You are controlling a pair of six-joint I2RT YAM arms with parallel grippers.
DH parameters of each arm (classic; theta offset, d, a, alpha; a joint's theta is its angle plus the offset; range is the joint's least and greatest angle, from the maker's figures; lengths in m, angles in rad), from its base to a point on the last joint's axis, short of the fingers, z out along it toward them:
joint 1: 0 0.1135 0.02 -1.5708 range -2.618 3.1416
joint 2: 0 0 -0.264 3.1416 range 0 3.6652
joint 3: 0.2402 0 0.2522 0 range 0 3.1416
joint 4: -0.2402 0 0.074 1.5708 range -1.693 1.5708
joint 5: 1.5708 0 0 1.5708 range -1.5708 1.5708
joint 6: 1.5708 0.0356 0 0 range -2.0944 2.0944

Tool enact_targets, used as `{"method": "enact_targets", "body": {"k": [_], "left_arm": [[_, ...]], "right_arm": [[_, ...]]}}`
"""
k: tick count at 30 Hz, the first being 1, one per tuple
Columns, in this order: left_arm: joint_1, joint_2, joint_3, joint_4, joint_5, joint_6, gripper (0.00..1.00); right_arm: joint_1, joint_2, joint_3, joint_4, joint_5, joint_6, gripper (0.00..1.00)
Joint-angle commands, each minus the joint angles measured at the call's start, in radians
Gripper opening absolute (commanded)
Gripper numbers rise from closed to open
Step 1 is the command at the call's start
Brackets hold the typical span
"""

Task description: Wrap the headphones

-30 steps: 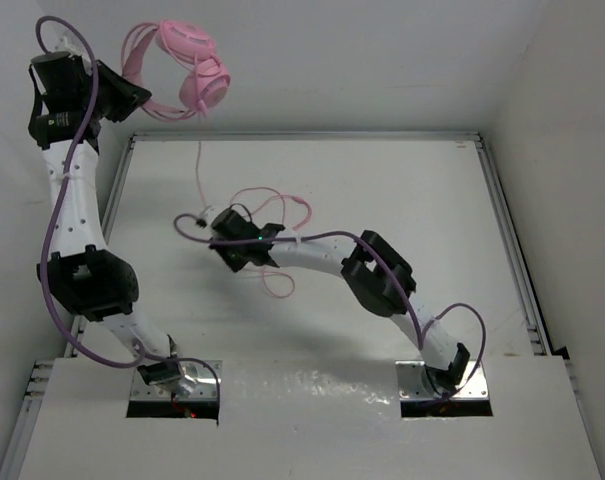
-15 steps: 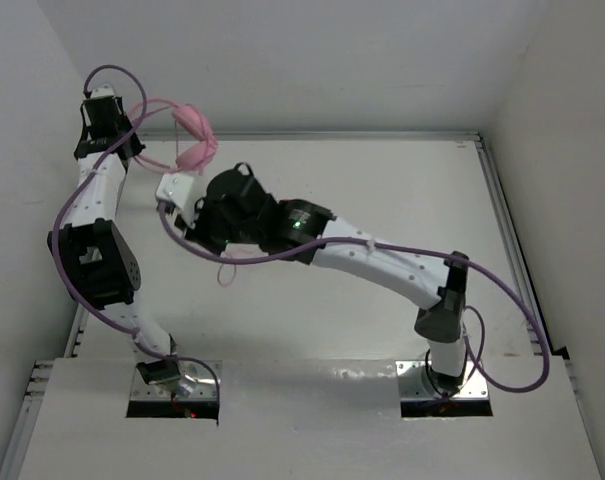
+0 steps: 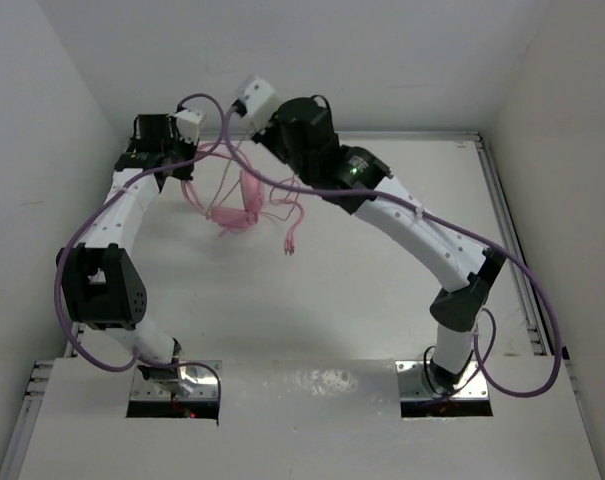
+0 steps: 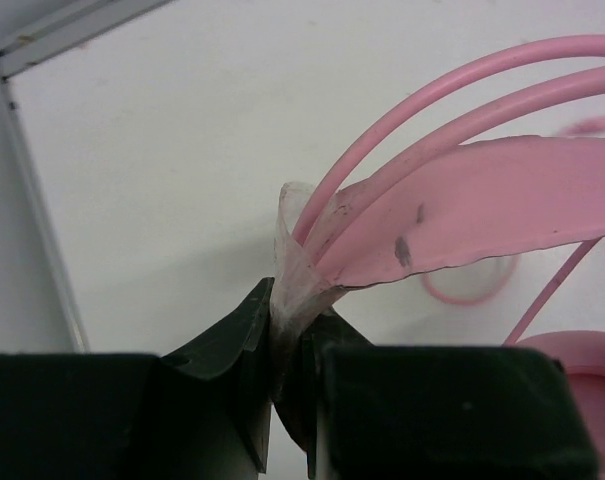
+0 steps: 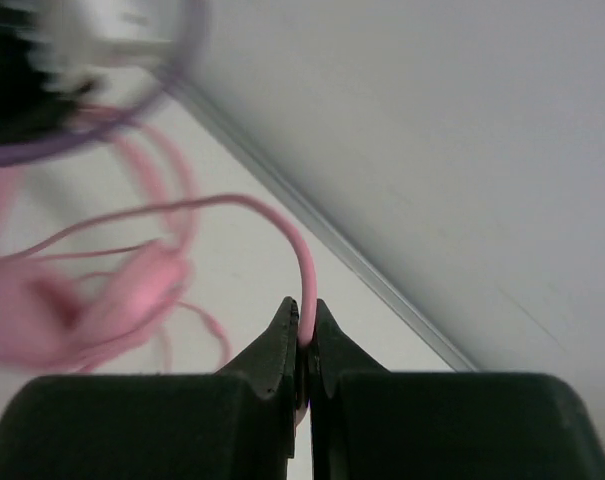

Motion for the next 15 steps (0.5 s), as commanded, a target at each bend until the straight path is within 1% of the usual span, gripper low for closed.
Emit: {"method": "enact_targets", "body": {"k": [1, 2, 3, 4, 5, 6, 7, 8, 9, 12, 13, 15], "left_arm": [[-0.023, -0.075, 0.1, -0.111, 0.169, 0.016, 0.0], [-0.025, -0.075, 0.119, -0.136, 0.22, -0.008, 0.0], [-0.025, -0.075, 0.139, -0.186, 0.24, -0.034, 0.0], [-0.023, -0.078, 0.171, -0.209, 0.263, -0.064, 0.0], [-0.025, -0.083, 0.182, -0.226, 0.304, -0.074, 0.0], [-0.023, -0.096, 0.188, -0.246, 0.315, -0.098, 0.0], [-0.023, -0.103, 0.197, -0.256, 0.324, -0.106, 0.0], [-0.049, -0.11, 0.205, -0.266, 0.341, -0.114, 0.0], [-0.051, -0.112, 0.213, -0.285, 0.344, -0.133, 0.0], [-0.051, -0.118, 0.265, -0.309, 0.309, -0.192, 0.0], [-0.049, -0.118, 0.277, -0.316, 0.294, -0.209, 0.0], [-0.051, -0.114, 0.309, -0.331, 0.301, -0.244, 0.0]], "right_arm": [[-0.105, -0.025, -0.029, 0.078, 0.135, -0.026, 0.0], [-0.123, -0.022, -0.059, 0.094, 0.143, -0.023, 0.0], [-0.169, -0.018, -0.067, 0.109, 0.147, -0.009, 0.0], [-0.194, -0.01, -0.067, 0.127, 0.137, 0.043, 0.0], [-0.222, 0.014, -0.035, 0.12, 0.116, 0.078, 0.0], [-0.27, 0.028, -0.014, 0.103, 0.089, 0.118, 0.0], [-0.294, 0.044, 0.008, 0.097, 0.039, 0.19, 0.0], [-0.33, 0.063, 0.029, 0.099, 0.017, 0.216, 0.0], [-0.338, 0.068, 0.023, 0.105, 0.007, 0.233, 0.0], [-0.352, 0.051, -0.064, 0.164, 0.035, 0.278, 0.0], [-0.363, 0.026, -0.131, 0.177, 0.025, 0.307, 0.0], [-0.38, -0.001, -0.202, 0.222, -0.021, 0.374, 0.0]]}}
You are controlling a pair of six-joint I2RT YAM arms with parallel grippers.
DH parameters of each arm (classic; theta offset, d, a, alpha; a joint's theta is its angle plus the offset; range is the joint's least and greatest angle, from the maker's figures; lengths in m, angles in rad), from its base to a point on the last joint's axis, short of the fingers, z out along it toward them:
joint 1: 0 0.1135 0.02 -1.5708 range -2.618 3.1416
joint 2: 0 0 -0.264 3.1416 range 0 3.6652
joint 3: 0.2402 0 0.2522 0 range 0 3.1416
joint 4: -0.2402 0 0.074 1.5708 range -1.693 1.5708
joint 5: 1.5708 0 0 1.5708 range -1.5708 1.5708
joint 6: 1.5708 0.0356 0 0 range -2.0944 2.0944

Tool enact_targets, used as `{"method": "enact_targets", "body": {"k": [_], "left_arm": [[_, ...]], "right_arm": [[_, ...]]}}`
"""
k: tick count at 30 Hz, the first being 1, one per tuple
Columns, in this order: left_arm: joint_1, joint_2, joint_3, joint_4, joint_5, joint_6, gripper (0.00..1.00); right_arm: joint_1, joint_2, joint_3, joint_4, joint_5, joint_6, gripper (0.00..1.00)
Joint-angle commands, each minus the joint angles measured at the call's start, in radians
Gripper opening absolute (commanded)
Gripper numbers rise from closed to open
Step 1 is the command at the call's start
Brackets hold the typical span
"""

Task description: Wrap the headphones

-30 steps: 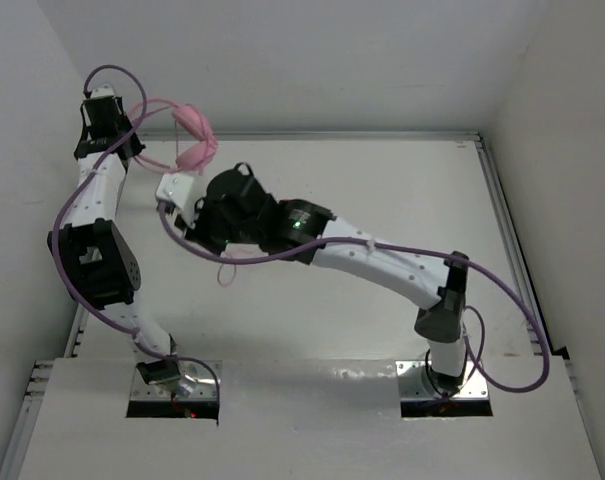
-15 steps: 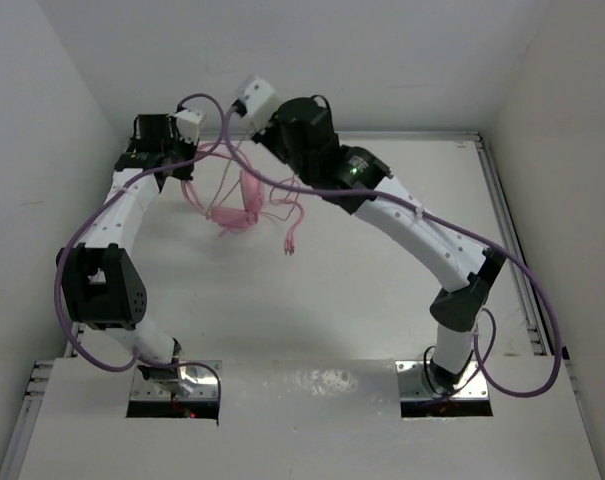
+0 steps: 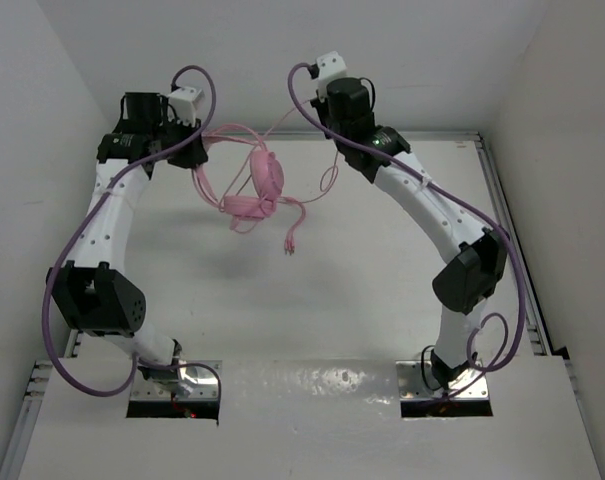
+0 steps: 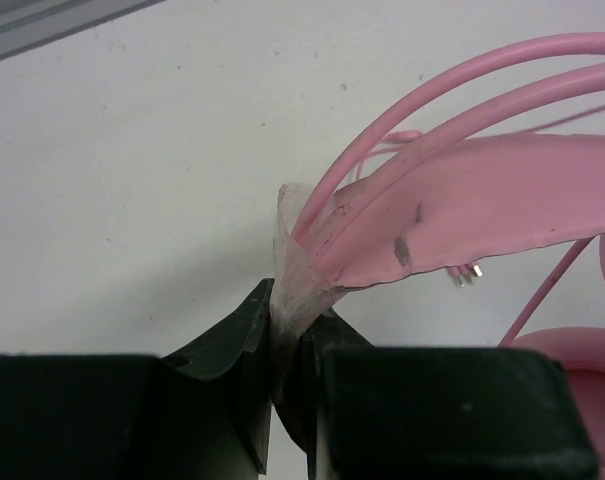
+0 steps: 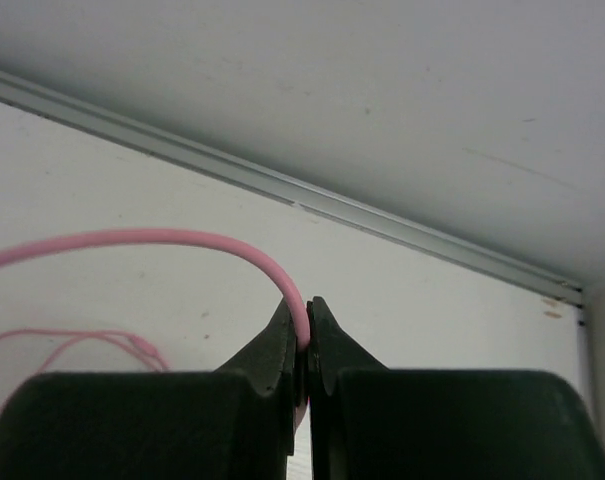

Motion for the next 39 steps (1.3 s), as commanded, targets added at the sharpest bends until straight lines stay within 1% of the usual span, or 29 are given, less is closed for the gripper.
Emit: {"method": "enact_targets", "body": {"k": [1, 3, 4, 5, 6, 7, 8, 10, 11, 13, 14, 16, 19, 21, 22, 23, 24, 25, 26, 27, 29, 30, 31, 33, 34, 35, 37, 39], "left_arm": [[-0.009, -0.055, 0.092, -0.015, 0.062, -0.121, 0.0], [-0.007, -0.046, 0.132, -0.027, 0.106, -0.143, 0.0], [-0.007, -0.039, 0.152, -0.036, 0.172, -0.152, 0.0], [-0.007, -0.029, 0.198, -0.053, 0.233, -0.172, 0.0], [-0.007, -0.021, 0.222, -0.061, 0.259, -0.184, 0.0], [-0.007, -0.012, 0.251, -0.065, 0.275, -0.201, 0.0], [-0.007, -0.006, 0.319, -0.068, 0.274, -0.233, 0.0], [-0.007, 0.016, 0.392, -0.07, 0.234, -0.272, 0.0], [-0.007, 0.025, 0.475, -0.081, 0.219, -0.286, 0.0], [-0.007, 0.037, 0.537, -0.079, 0.198, -0.292, 0.0], [-0.007, 0.04, 0.589, -0.076, 0.198, -0.301, 0.0], [-0.007, 0.05, 0.646, -0.07, 0.179, -0.318, 0.0], [0.002, 0.057, 0.678, -0.052, 0.16, -0.347, 0.0], [0.017, 0.062, 0.687, -0.038, 0.166, -0.379, 0.0], [0.048, 0.066, 0.683, -0.021, 0.178, -0.425, 0.0], [0.095, 0.068, 0.662, -0.004, 0.226, -0.456, 0.0], [0.124, 0.068, 0.646, 0.036, 0.258, -0.529, 0.0], [0.16, 0.069, 0.623, 0.059, 0.287, -0.571, 0.0], [0.218, 0.07, 0.579, 0.086, 0.318, -0.612, 0.0], [0.238, 0.076, 0.563, 0.118, 0.353, -0.66, 0.0], [0.26, 0.082, 0.552, 0.123, 0.324, -0.669, 0.0], [0.261, 0.086, 0.554, 0.125, 0.315, -0.669, 0.0], [0.26, 0.088, 0.554, 0.126, 0.307, -0.674, 0.0], [0.261, 0.092, 0.552, 0.134, 0.297, -0.683, 0.0], [0.261, 0.094, 0.551, 0.131, 0.284, -0.689, 0.0], [0.261, 0.094, 0.548, 0.131, 0.254, -0.691, 0.0], [0.269, 0.096, 0.534, 0.126, 0.225, -0.698, 0.0], [0.278, 0.096, 0.516, 0.14, 0.206, -0.726, 0.0]], "right_arm": [[-0.016, -0.064, -0.142, 0.121, -0.066, 0.157, 0.0], [-0.042, -0.073, -0.189, 0.173, -0.13, 0.214, 0.0], [-0.045, -0.069, -0.224, 0.191, -0.16, 0.215, 0.06], [-0.047, -0.046, -0.238, 0.211, -0.222, 0.203, 0.36], [-0.047, -0.031, -0.235, 0.21, -0.271, 0.205, 0.51], [-0.045, -0.012, -0.229, 0.204, -0.32, 0.211, 0.61], [-0.045, 0.027, -0.223, 0.198, -0.418, 0.238, 0.76], [-0.041, 0.06, -0.244, 0.228, -0.47, 0.29, 0.83], [-0.039, 0.072, -0.262, 0.297, -0.494, 0.348, 0.86], [-0.027, 0.1, -0.33, 0.383, -0.514, 0.393, 0.86], [-0.022, 0.109, -0.347, 0.459, -0.539, 0.419, 0.87], [-0.006, 0.144, -0.37, 0.521, -0.545, 0.432, 0.87], [0.011, 0.195, -0.367, 0.55, -0.543, 0.456, 0.87], [0.016, 0.223, -0.35, 0.54, -0.533, 0.464, 0.86], [0.017, 0.244, -0.347, 0.526, -0.522, 0.467, 0.85], [0.017, 0.25, -0.354, 0.5, -0.514, 0.472, 0.85], [0.017, 0.255, -0.365, 0.491, -0.496, 0.469, 0.85], [0.017, 0.255, -0.383, 0.488, -0.487, 0.466, 0.84], [0.017, 0.256, -0.4, 0.486, -0.485, 0.458, 0.84], [0.019, 0.255, -0.432, 0.483, -0.491, 0.458, 0.82], [0.028, 0.256, -0.468, 0.48, -0.503, 0.459, 0.77], [0.04, 0.258, -0.476, 0.485, -0.511, 0.459, 0.7], [0.05, 0.261, -0.483, 0.5, -0.522, 0.465, 0.49], [0.091, 0.264, -0.488, 0.524, -0.52, 0.464, 0.21], [0.109, 0.264, -0.485, 0.543, -0.51, 0.45, 0.09], [0.126, 0.261, -0.477, 0.546, -0.473, 0.44, 0.0], [0.183, 0.259, -0.436, 0.514, -0.426, 0.404, 0.0], [0.24, 0.273, -0.378, 0.453, -0.437, 0.394, 0.0]]}}
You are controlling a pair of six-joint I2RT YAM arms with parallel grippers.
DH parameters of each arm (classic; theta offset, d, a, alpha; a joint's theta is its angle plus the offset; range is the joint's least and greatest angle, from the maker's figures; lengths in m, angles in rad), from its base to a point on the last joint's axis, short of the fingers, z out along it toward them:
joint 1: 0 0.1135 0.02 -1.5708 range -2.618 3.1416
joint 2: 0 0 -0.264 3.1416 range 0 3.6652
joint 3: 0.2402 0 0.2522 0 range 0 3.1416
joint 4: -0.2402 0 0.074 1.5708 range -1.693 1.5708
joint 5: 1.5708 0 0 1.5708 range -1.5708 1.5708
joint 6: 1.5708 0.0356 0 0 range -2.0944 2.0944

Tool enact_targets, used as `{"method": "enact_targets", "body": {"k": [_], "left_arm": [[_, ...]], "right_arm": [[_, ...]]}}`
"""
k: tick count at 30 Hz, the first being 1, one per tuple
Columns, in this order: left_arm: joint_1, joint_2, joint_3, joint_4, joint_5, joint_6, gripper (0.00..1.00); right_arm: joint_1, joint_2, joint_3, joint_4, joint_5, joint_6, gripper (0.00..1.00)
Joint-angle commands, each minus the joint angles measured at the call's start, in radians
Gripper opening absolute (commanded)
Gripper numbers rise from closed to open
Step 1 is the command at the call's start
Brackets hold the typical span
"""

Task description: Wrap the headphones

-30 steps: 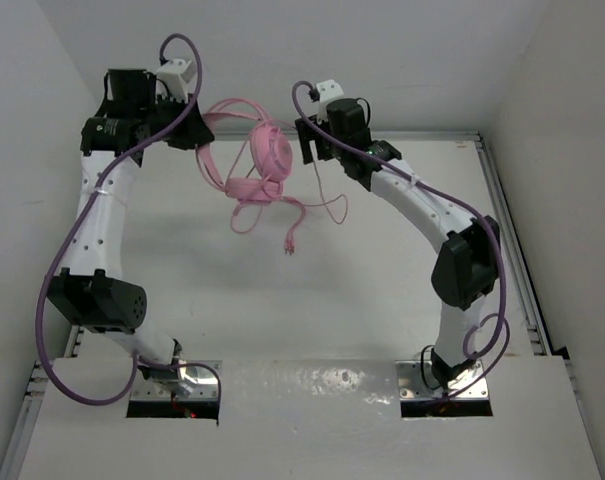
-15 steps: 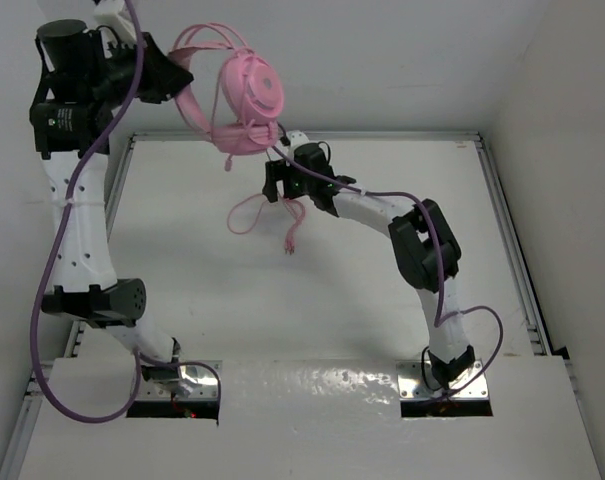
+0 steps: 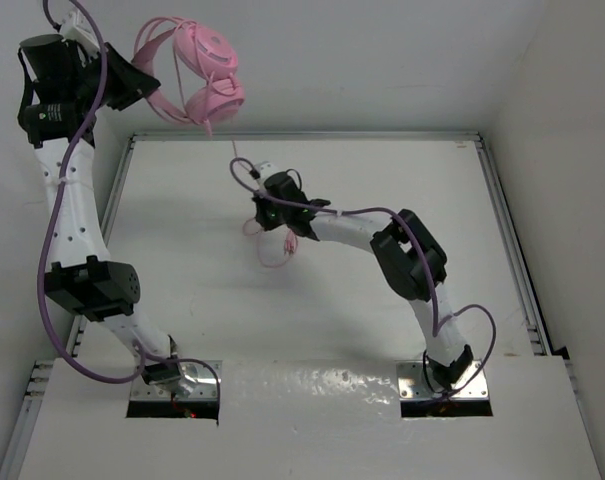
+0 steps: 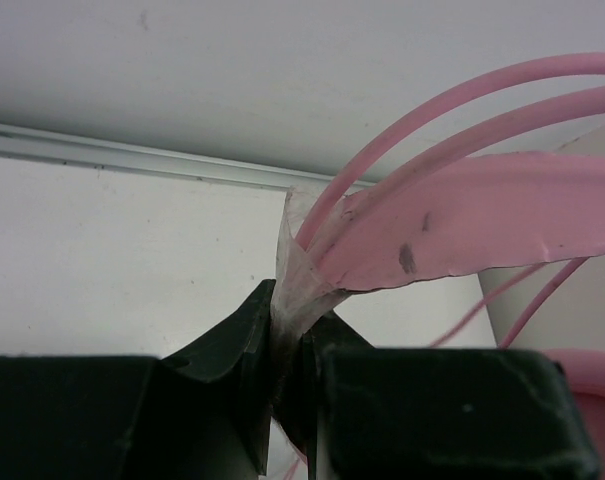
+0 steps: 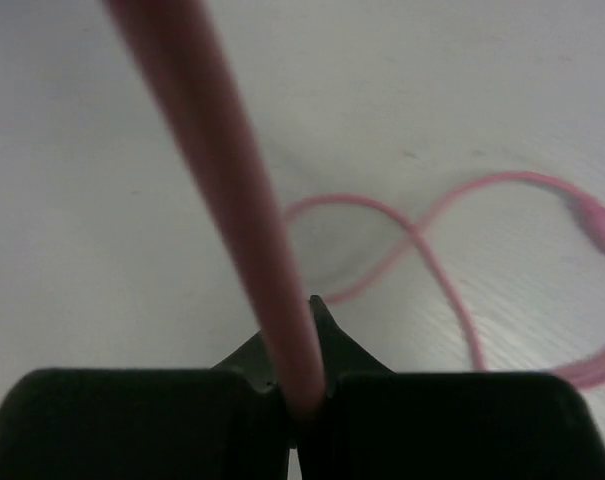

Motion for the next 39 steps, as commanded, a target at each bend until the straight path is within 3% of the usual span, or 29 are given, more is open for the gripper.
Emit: {"method": "enact_targets", "body": {"k": [1, 3, 6, 11, 16, 20, 25, 28, 32, 39], "left_arm": [[0.01, -0.038, -0.02, 0.114, -0.025, -0.119, 0.0], [0.021, -0.034, -0.069, 0.132, -0.028, -0.153, 0.0], [0.026, -0.028, -0.155, 0.178, -0.04, -0.17, 0.0], [0.029, -0.018, -0.243, 0.211, -0.243, -0.097, 0.0], [0.056, -0.018, -0.295, 0.275, -0.124, -0.149, 0.0], [0.055, -0.029, -0.284, 0.283, -0.192, -0.114, 0.0], [-0.048, -0.041, -0.324, 0.293, -0.478, 0.194, 0.0], [-0.147, -0.083, -0.439, 0.339, -0.614, 0.405, 0.0], [-0.197, -0.084, -0.53, 0.303, -0.636, 0.586, 0.0], [-0.276, -0.103, -0.577, 0.16, -0.378, 0.792, 0.0]], "right_arm": [[0.109, 0.0, 0.13, -0.074, -0.006, -0.056, 0.0], [0.167, 0.045, 0.291, -0.199, -0.121, -0.085, 0.0], [0.247, 0.083, 0.377, -0.343, -0.275, -0.134, 0.0], [0.362, -0.007, 0.315, -0.414, -0.274, -0.251, 0.0], [0.347, -0.07, 0.263, -0.408, -0.194, -0.232, 0.0], [0.341, -0.079, 0.327, -0.497, -0.192, -0.286, 0.0], [0.359, -0.153, 0.469, -0.591, -0.273, -0.294, 0.0], [0.355, -0.269, 0.499, -0.597, -0.156, -0.298, 0.0], [0.342, -0.372, 0.479, -0.609, 0.072, -0.369, 0.0], [0.173, -0.297, 0.716, -0.877, 0.259, -0.37, 0.0]]}}
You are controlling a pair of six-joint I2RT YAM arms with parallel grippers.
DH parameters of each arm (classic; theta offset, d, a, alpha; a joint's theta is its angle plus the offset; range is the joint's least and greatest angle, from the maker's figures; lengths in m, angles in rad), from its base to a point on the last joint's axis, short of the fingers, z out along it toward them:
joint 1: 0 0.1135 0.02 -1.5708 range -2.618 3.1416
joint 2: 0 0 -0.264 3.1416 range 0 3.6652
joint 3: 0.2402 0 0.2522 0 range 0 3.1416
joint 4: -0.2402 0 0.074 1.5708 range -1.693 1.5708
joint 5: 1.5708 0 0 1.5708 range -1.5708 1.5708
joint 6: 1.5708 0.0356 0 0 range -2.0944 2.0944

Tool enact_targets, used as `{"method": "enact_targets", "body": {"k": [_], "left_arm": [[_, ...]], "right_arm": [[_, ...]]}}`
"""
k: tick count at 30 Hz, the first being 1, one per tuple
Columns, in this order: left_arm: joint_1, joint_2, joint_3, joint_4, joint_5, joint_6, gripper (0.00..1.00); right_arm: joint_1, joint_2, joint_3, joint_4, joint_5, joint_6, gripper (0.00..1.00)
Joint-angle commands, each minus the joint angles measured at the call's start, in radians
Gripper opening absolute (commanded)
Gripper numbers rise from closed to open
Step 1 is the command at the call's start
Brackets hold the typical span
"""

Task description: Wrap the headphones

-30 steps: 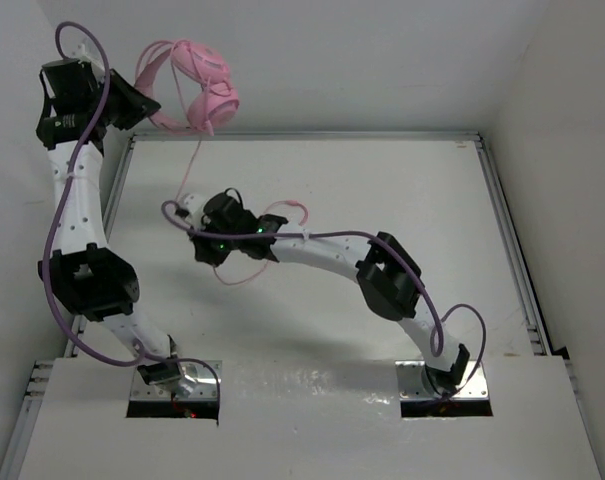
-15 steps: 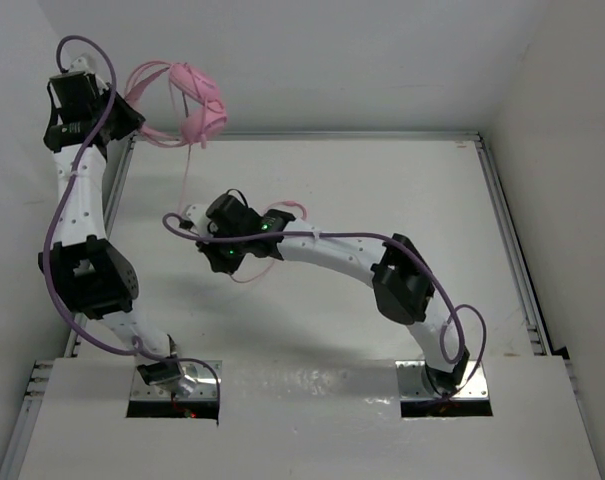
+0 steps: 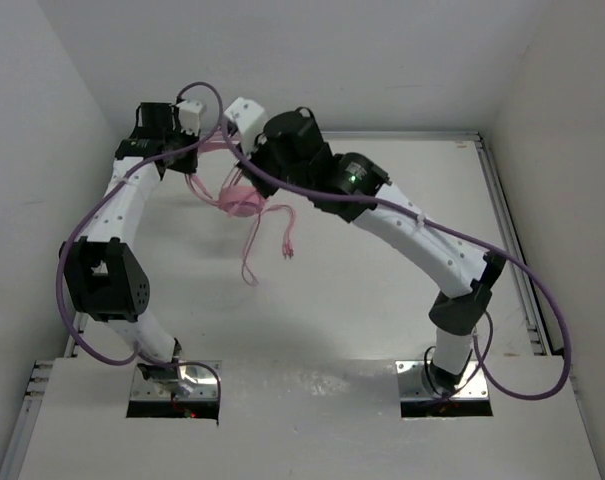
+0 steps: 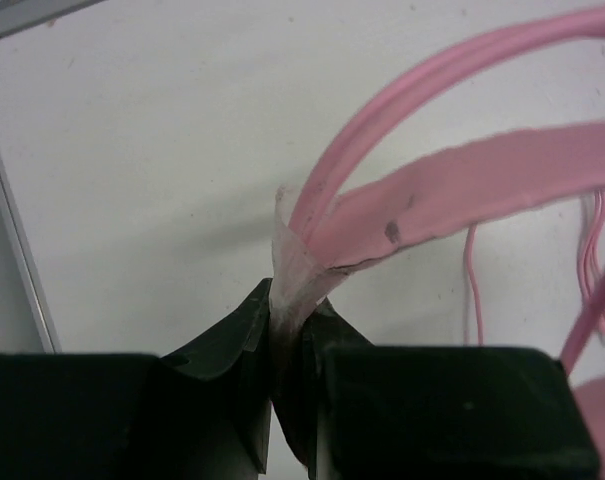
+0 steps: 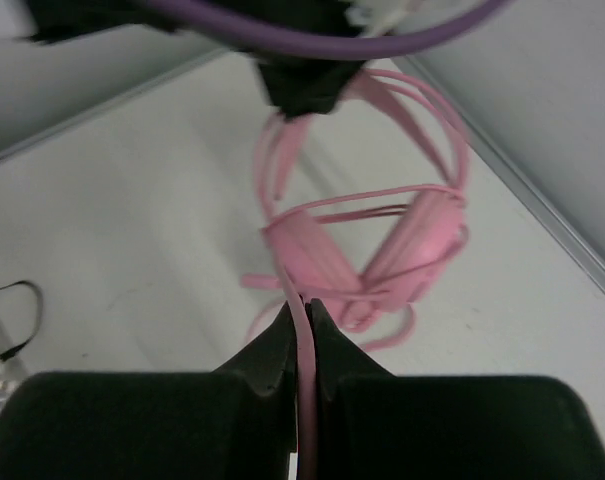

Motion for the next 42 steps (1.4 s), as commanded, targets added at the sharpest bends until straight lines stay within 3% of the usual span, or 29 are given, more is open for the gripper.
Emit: {"method": "enact_targets", "body": {"k": [1, 5, 10, 18, 21, 22, 23, 26, 27, 30, 37, 39, 42], "left_arm": [[-0.035, -0.074, 0.004, 0.012, 0.109, 0.162, 0.0], [-0.124, -0.092, 0.003, -0.057, 0.136, 0.213, 0.0], [-0.163, -0.114, 0.044, -0.126, 0.27, 0.185, 0.0], [-0.203, -0.14, 0.087, -0.137, 0.155, 0.19, 0.0], [-0.203, -0.137, 0.132, -0.177, 0.198, 0.18, 0.0], [-0.203, -0.137, 0.147, -0.189, 0.224, 0.171, 0.0], [-0.203, -0.137, 0.159, -0.2, 0.272, 0.161, 0.0], [-0.2, -0.127, 0.227, -0.24, 0.34, 0.098, 0.0], [-0.198, -0.124, 0.268, -0.258, 0.353, 0.066, 0.0], [-0.195, -0.106, 0.352, -0.289, 0.385, 0.004, 0.0], [-0.177, -0.086, 0.53, -0.316, 0.304, -0.142, 0.0], [-0.169, -0.081, 0.555, -0.324, 0.272, -0.131, 0.0], [-0.166, -0.081, 0.546, -0.346, 0.23, -0.103, 0.0]], "right_arm": [[-0.099, 0.06, 0.127, -0.182, 0.146, -0.021, 0.0], [-0.171, 0.07, 0.08, -0.182, 0.307, -0.113, 0.0], [-0.217, 0.104, 0.026, -0.121, 0.512, -0.242, 0.0], [-0.251, 0.143, -0.032, -0.002, 0.592, -0.31, 0.0], [-0.266, 0.165, -0.068, 0.002, 0.571, -0.289, 0.02], [-0.273, 0.178, -0.051, -0.023, 0.545, -0.241, 0.06], [-0.286, 0.179, -0.048, -0.032, 0.461, -0.22, 0.17], [-0.322, 0.14, -0.131, 0.04, 0.212, -0.131, 0.27], [-0.329, 0.124, -0.178, 0.086, 0.154, -0.098, 0.47], [-0.336, 0.106, -0.284, 0.218, -0.072, -0.048, 0.78], [-0.336, 0.182, -0.339, 0.348, -0.233, 0.147, 0.86], [-0.34, 0.196, -0.353, 0.388, -0.245, 0.182, 0.8], [-0.357, 0.198, -0.371, 0.446, -0.241, 0.253, 0.14]]}}
